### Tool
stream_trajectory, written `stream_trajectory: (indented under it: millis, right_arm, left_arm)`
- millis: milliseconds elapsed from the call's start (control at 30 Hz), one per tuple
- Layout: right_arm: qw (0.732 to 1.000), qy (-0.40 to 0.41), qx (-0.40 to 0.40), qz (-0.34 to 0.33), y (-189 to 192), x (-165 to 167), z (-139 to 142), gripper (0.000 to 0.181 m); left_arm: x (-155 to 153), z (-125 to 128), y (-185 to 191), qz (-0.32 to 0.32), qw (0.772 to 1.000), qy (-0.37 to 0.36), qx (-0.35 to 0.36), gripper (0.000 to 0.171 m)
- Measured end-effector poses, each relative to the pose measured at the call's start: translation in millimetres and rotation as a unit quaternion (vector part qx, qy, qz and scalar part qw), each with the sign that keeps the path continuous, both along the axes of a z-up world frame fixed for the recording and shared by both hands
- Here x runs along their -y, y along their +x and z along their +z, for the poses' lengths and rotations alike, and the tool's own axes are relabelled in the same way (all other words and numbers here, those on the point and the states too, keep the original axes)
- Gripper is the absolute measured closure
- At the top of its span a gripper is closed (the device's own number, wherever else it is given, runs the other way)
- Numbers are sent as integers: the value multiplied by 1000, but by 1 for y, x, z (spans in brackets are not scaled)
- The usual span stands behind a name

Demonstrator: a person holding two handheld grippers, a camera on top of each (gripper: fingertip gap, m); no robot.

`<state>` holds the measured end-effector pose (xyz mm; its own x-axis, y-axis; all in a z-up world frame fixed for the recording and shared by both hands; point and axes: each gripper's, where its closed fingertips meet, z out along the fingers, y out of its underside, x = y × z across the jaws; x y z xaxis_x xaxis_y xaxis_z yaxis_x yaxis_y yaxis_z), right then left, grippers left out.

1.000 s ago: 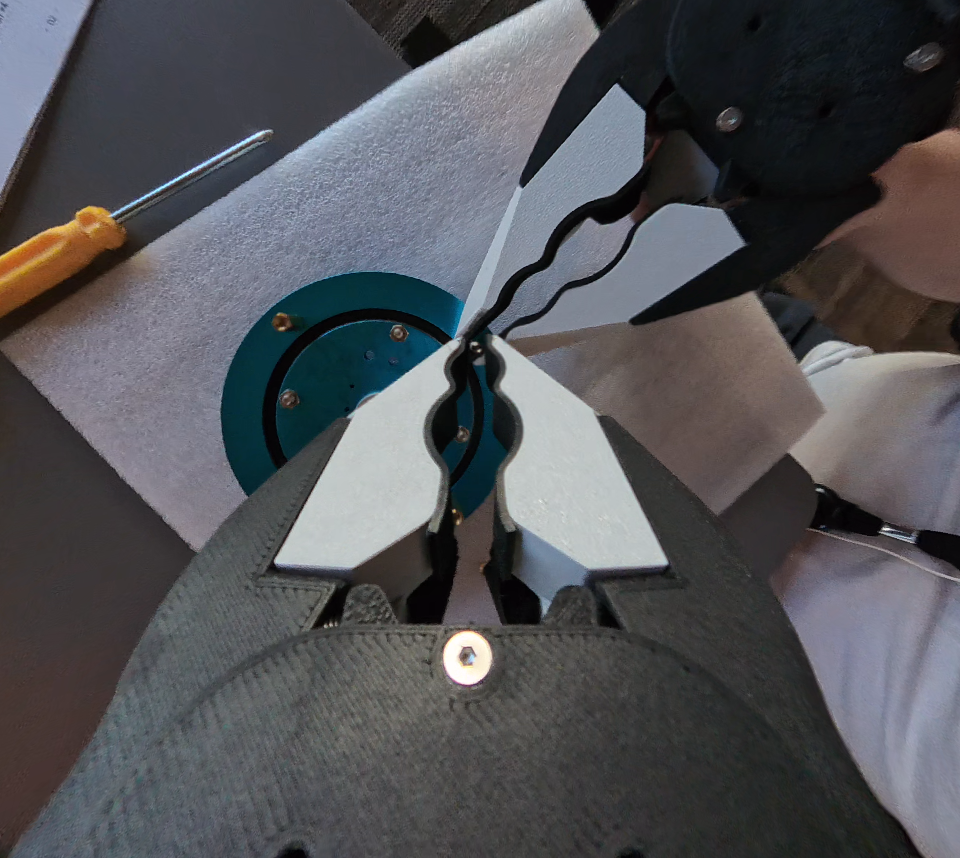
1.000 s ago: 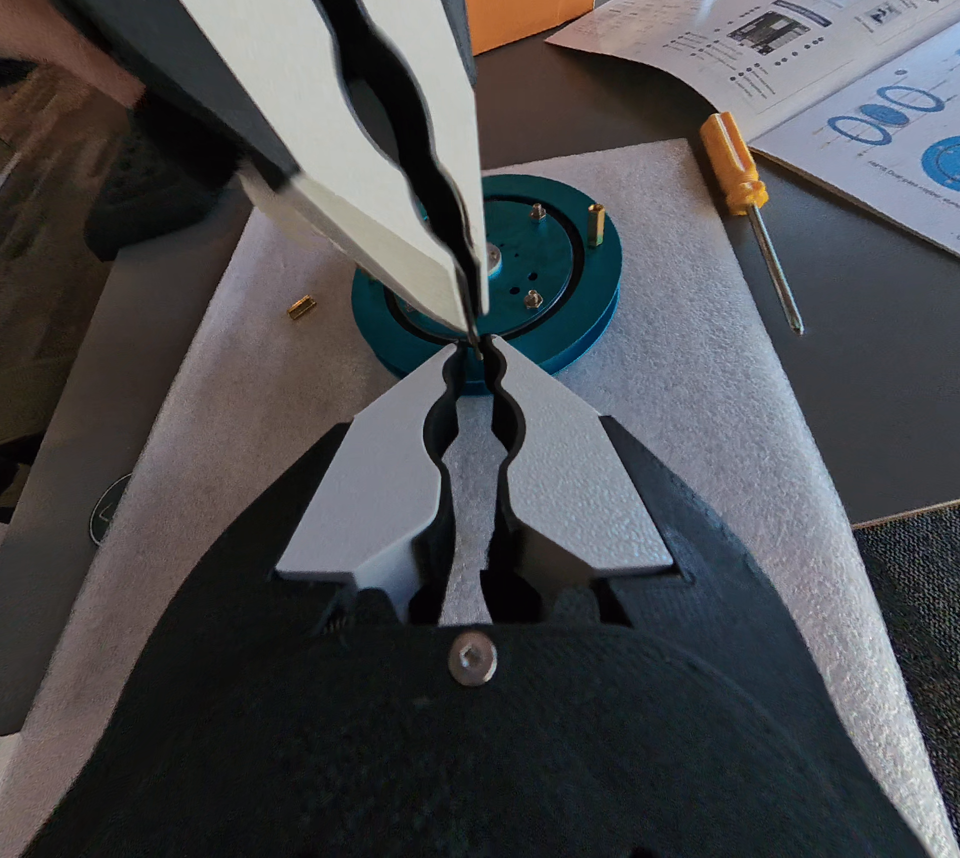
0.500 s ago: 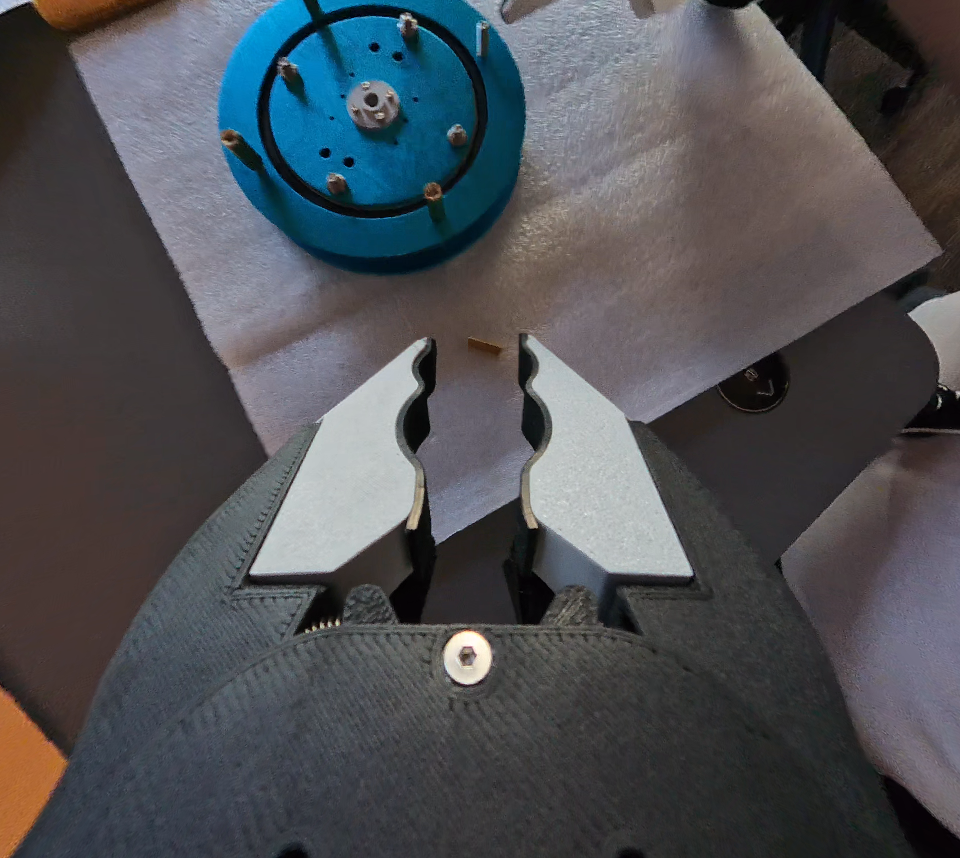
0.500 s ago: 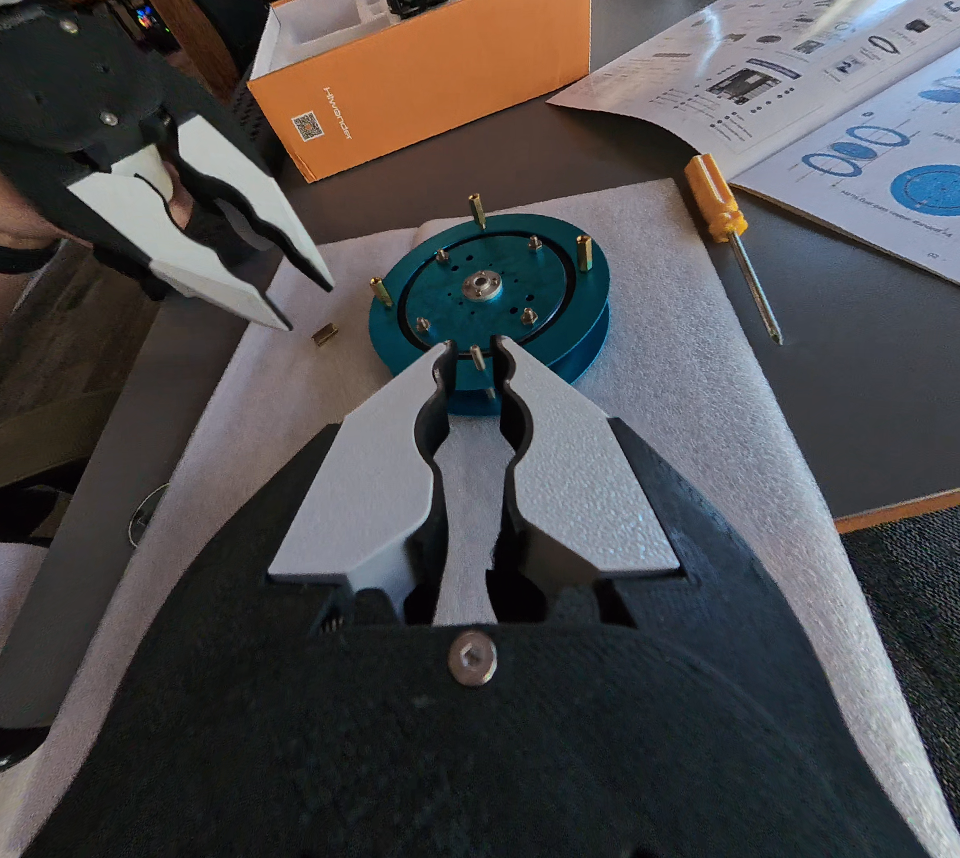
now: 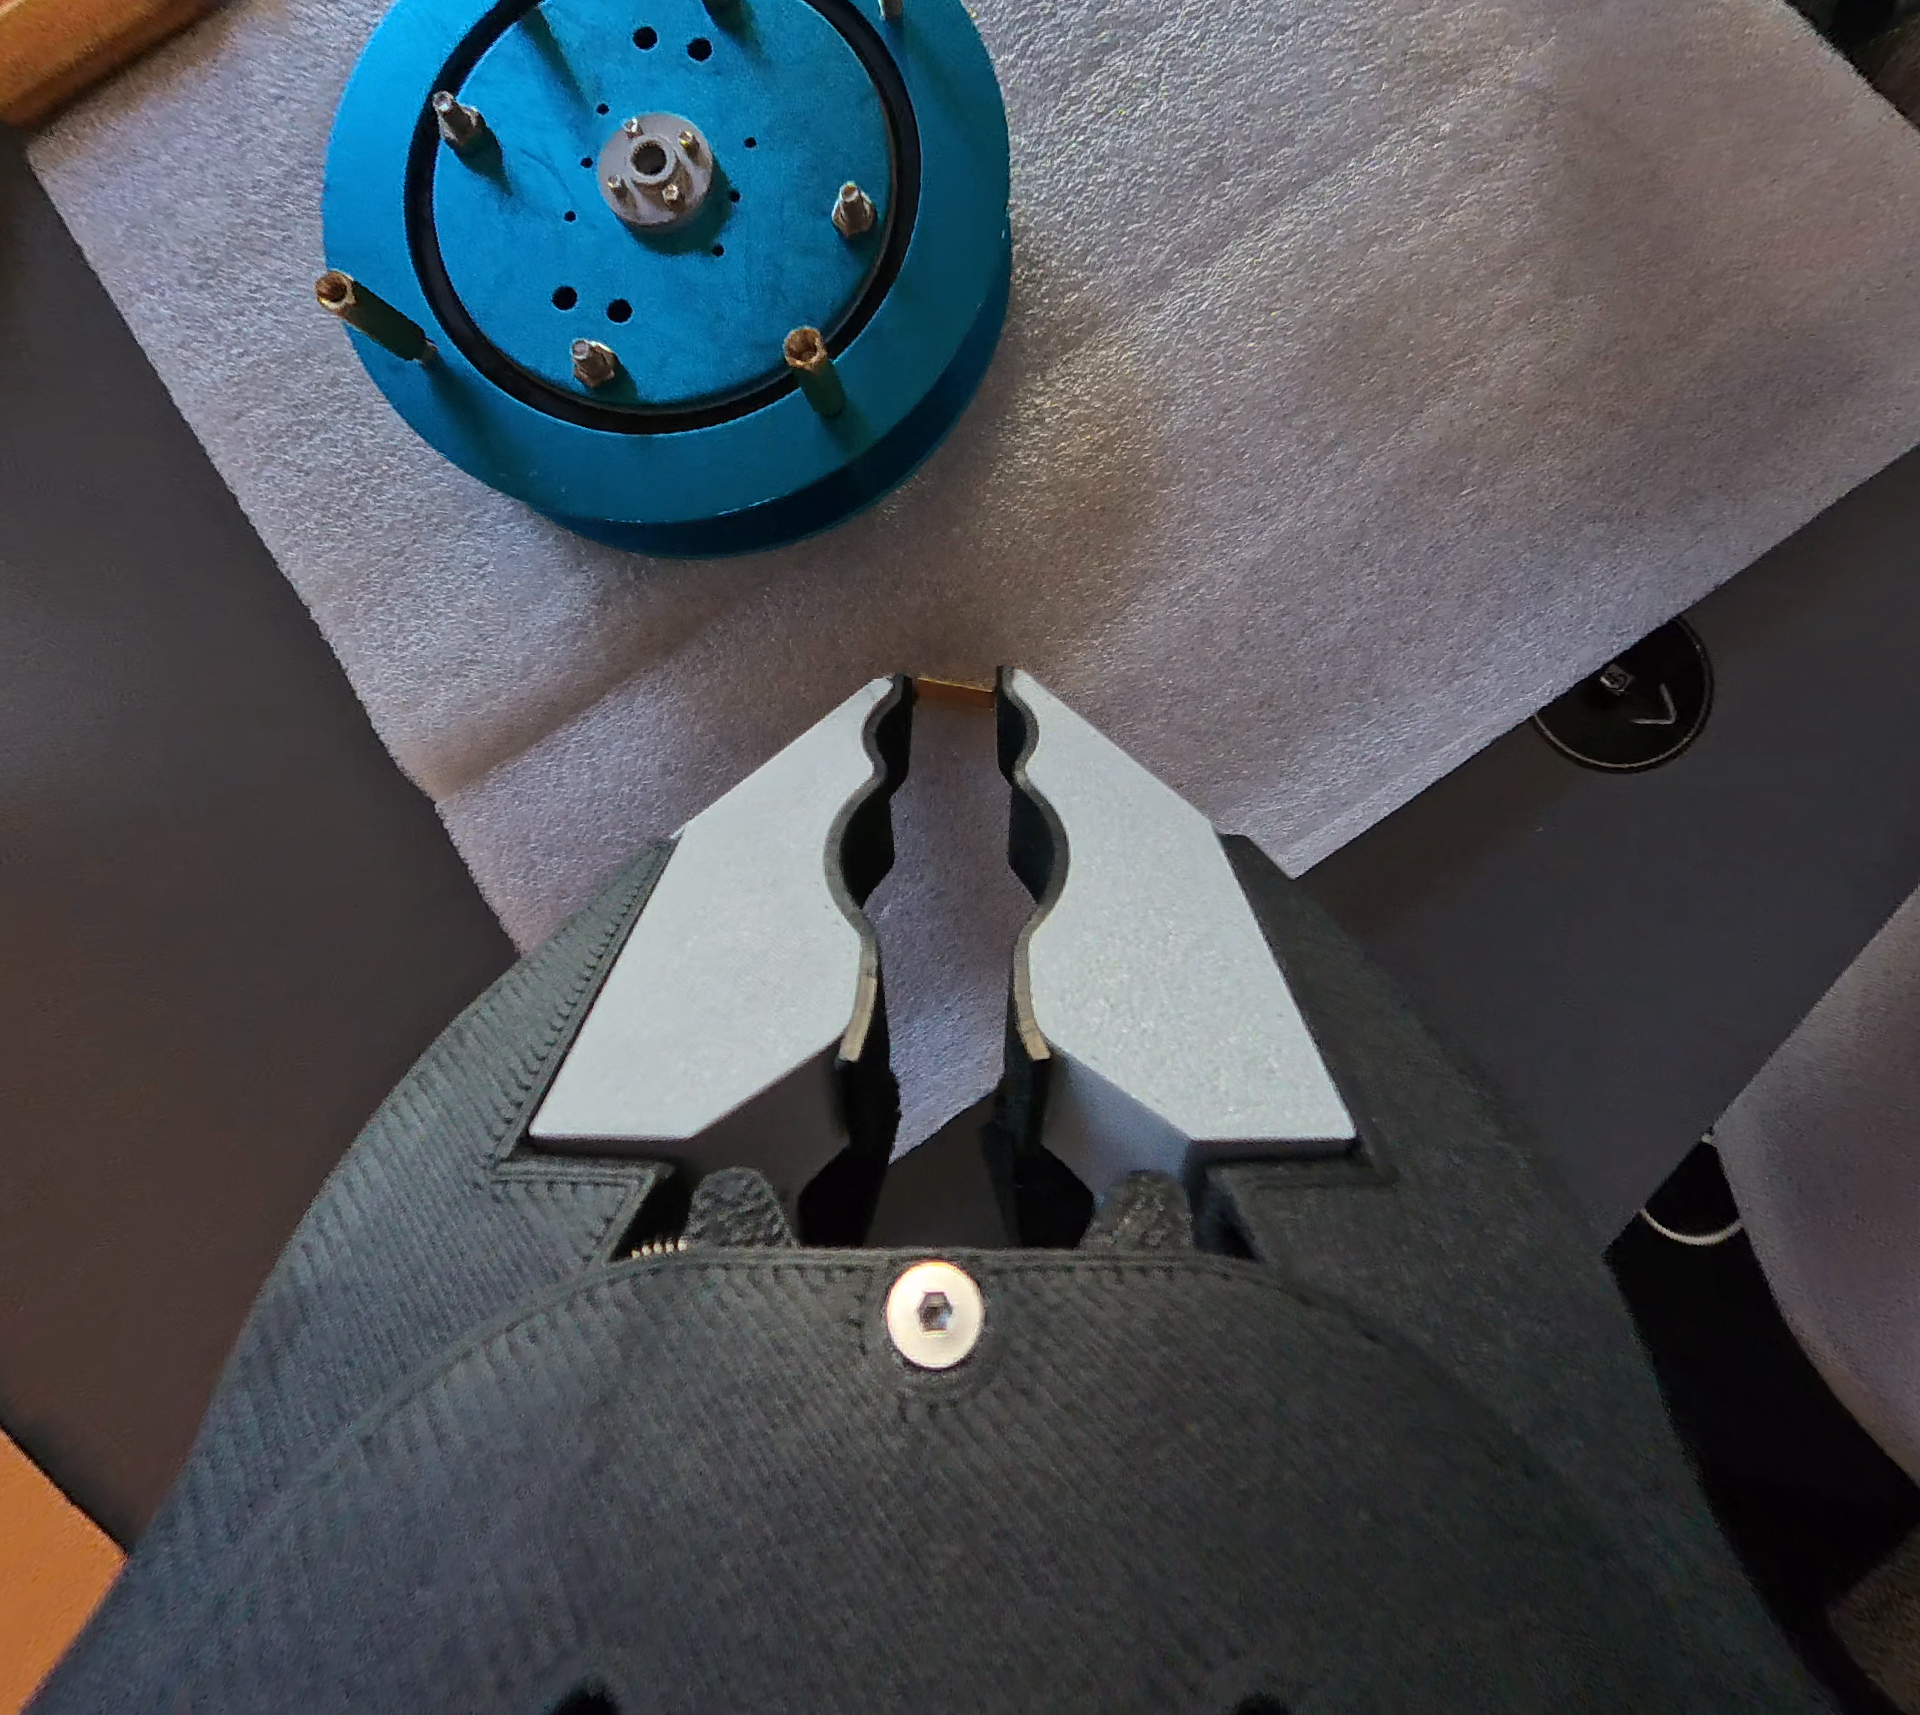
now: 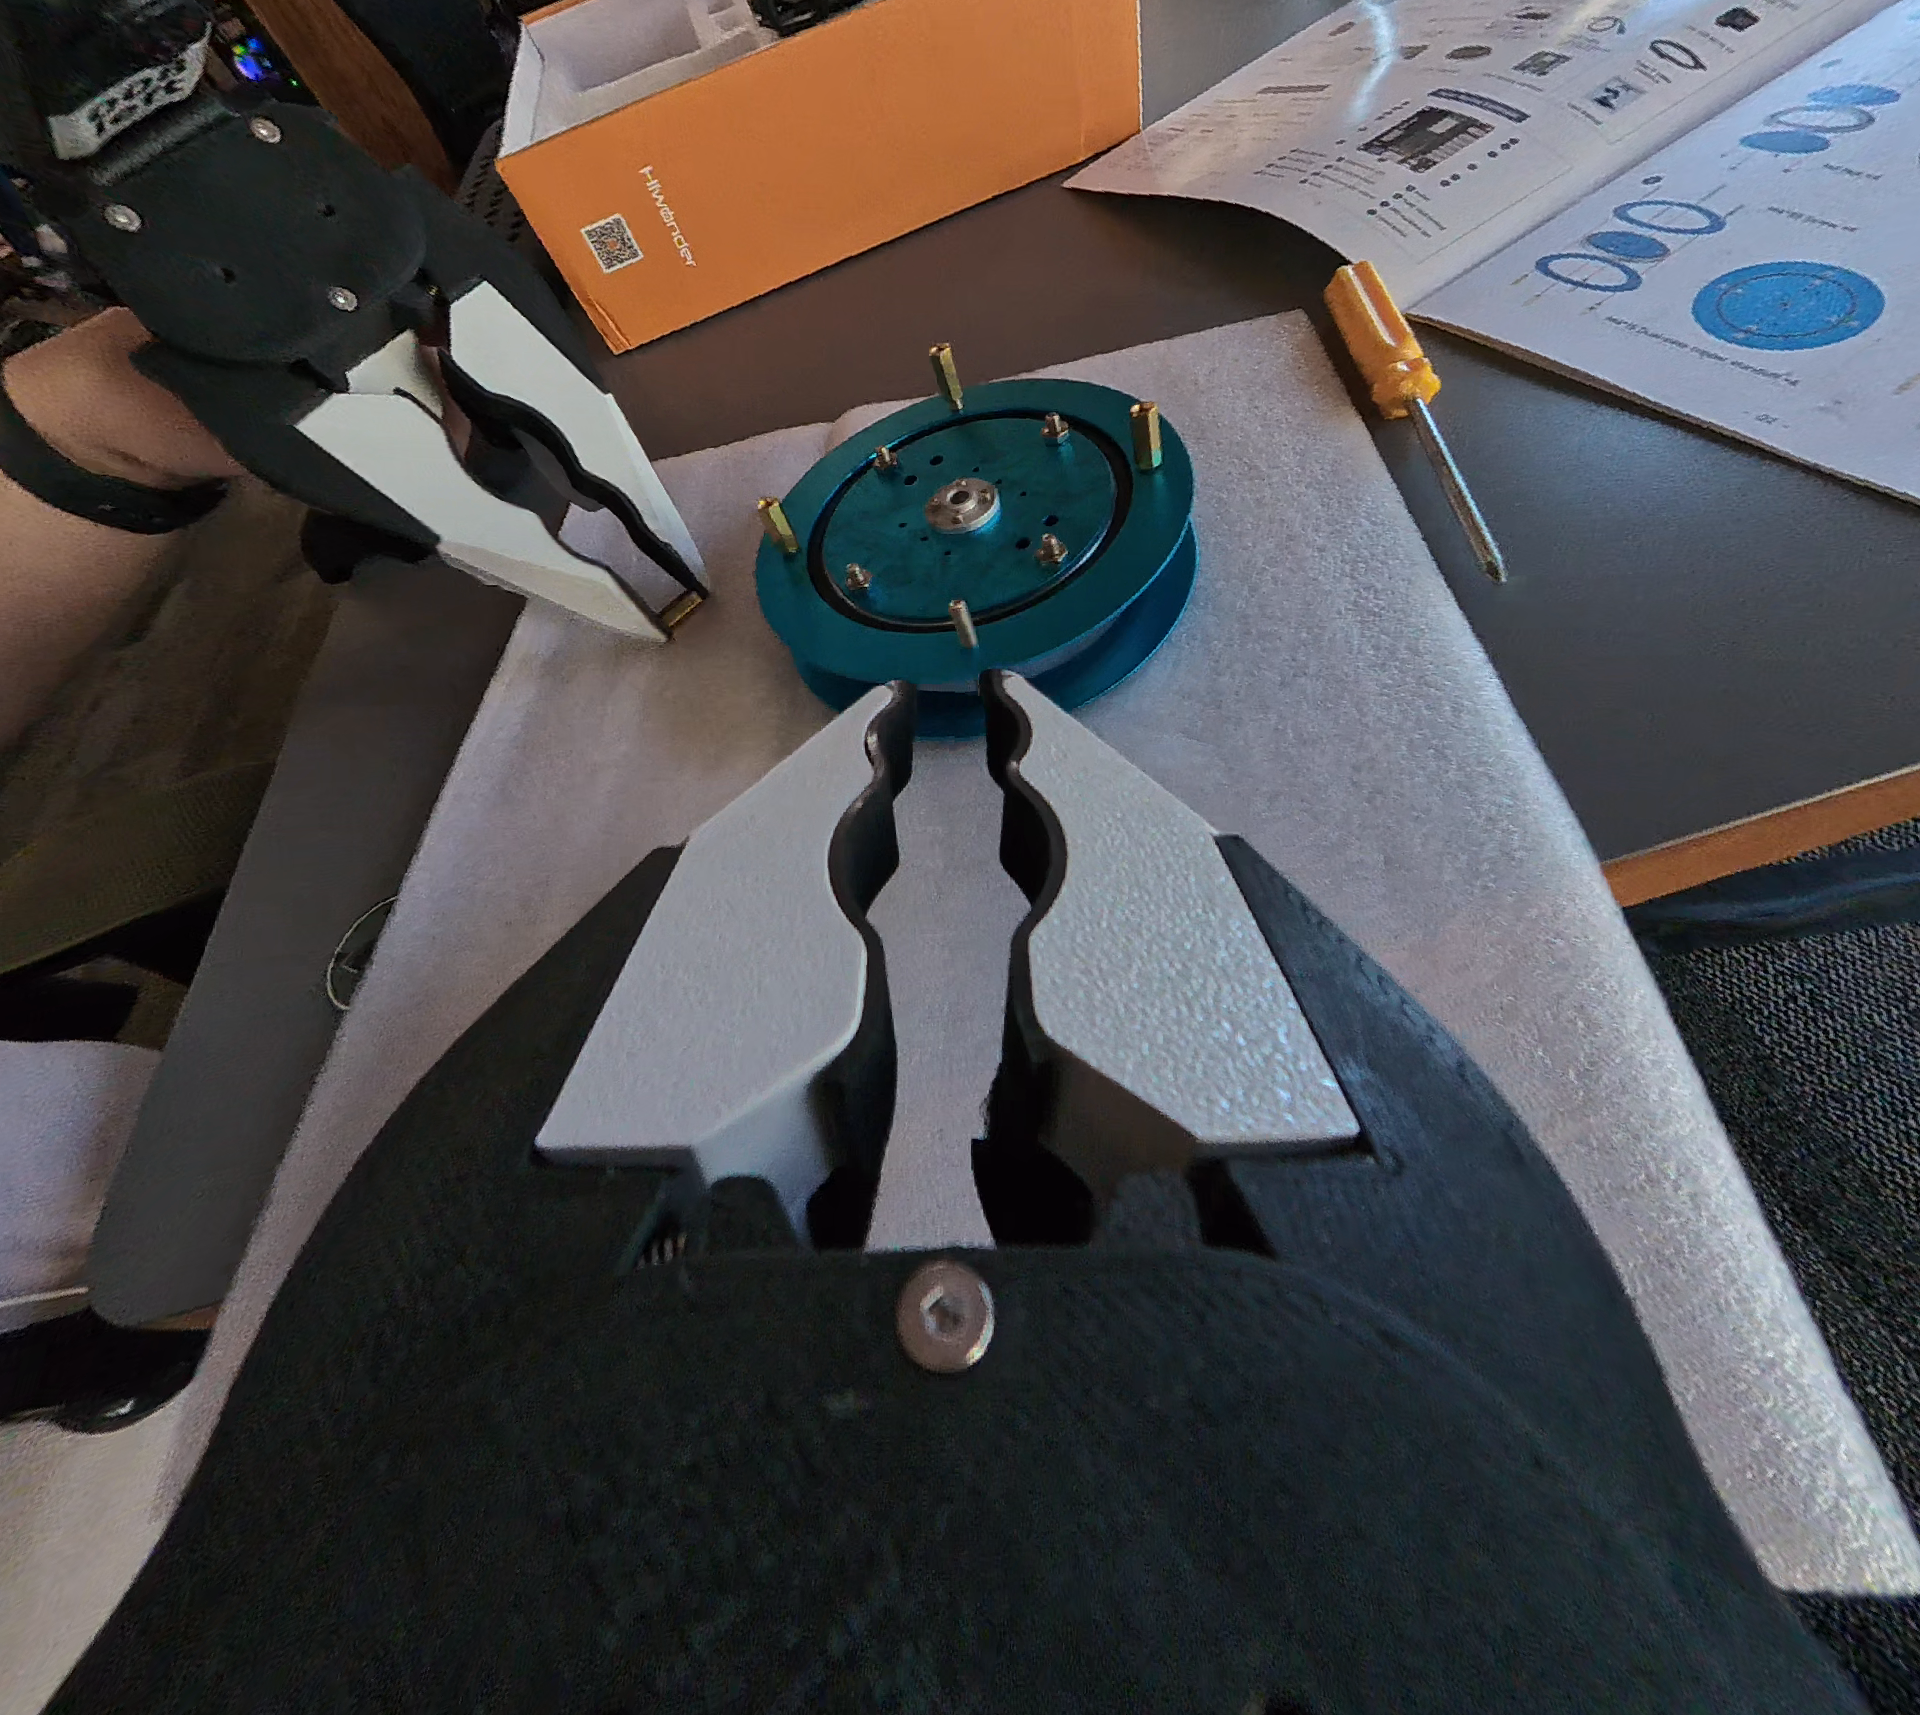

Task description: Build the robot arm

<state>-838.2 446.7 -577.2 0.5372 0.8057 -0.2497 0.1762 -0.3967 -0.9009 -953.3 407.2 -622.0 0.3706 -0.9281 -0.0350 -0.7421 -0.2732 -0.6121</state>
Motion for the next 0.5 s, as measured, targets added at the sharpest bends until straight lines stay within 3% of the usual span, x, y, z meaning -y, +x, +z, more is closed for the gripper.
stream_trajectory:
  millis: [167,233,300,400,500]
  right_arm:
    - [1000,1,-22,10,-10,15,12,170]
    - [998,-22,-56,17,-19,27,21,170]
    - [990,-59,-123,43,-36,40,36,169]
    - [961,-150,-205,110,-55,59,53,165]
    - [906,-260,-266,200,-58,77,70,164]
  left_arm:
    - [-4,6,-3,5,999,50,-8,157]
    - [-6,24,1,15,996,90,13,157]
    - [1,57,17,7,985,155,71,158]
    - [32,99,48,-59,960,230,149,159]
    - [59,122,67,-122,932,292,177,158]
